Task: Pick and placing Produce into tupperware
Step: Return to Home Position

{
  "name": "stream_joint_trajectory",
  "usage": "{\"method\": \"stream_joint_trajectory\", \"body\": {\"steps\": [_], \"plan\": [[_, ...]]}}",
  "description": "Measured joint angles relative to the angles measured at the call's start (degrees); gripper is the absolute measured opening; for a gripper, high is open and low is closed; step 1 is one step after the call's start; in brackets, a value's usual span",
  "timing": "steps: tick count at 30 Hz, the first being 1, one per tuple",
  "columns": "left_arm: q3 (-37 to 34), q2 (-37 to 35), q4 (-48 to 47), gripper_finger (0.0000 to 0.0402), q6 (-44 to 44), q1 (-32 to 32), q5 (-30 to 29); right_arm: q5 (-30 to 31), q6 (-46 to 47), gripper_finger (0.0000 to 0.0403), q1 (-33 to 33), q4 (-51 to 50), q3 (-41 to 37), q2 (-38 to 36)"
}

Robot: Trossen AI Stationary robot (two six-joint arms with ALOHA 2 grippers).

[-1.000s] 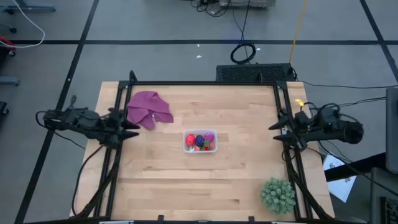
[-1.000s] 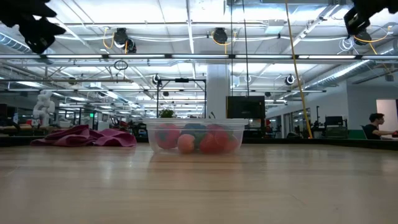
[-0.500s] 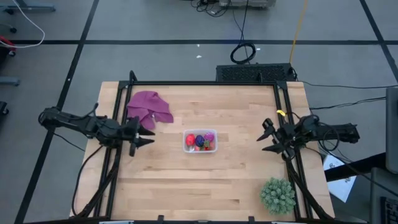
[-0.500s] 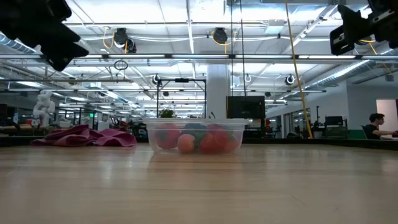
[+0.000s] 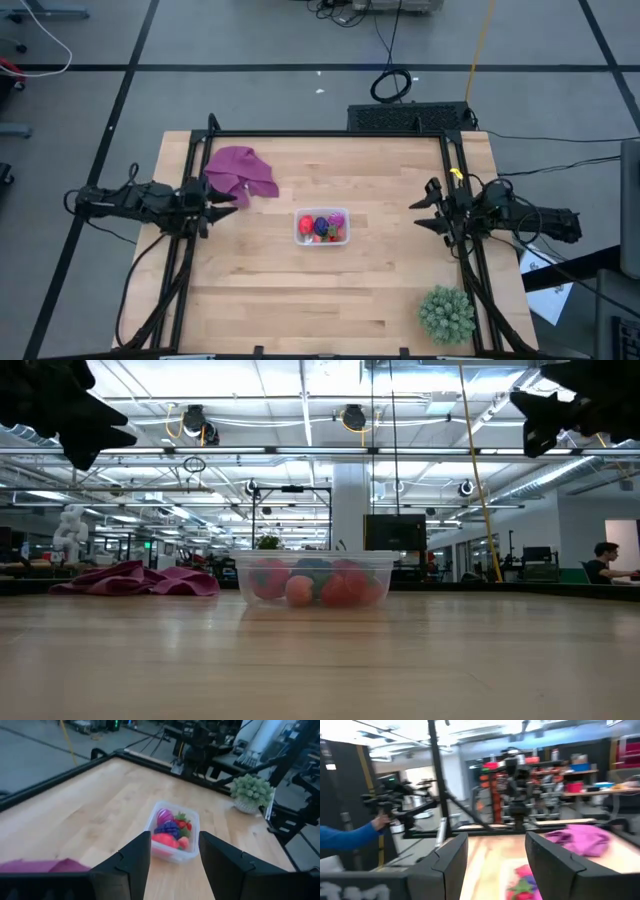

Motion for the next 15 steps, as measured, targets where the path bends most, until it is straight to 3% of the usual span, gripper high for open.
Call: {"method": "stream_joint_trajectory", "body": {"steps": [6, 15], "plan": [[-3.70, -1.91, 2.22, 0.0173, 1.88, 1.34, 0.09, 0.14, -0.88, 0.0187, -6.15, -0.82, 0.00, 0.00], [-15.31, -2.22, 20.34, 0.0173, 6.85, 3.71, 3.67, -4.76, 0.40, 0.0187, -10.54, 2.67, -3.65, 0.02]]}}
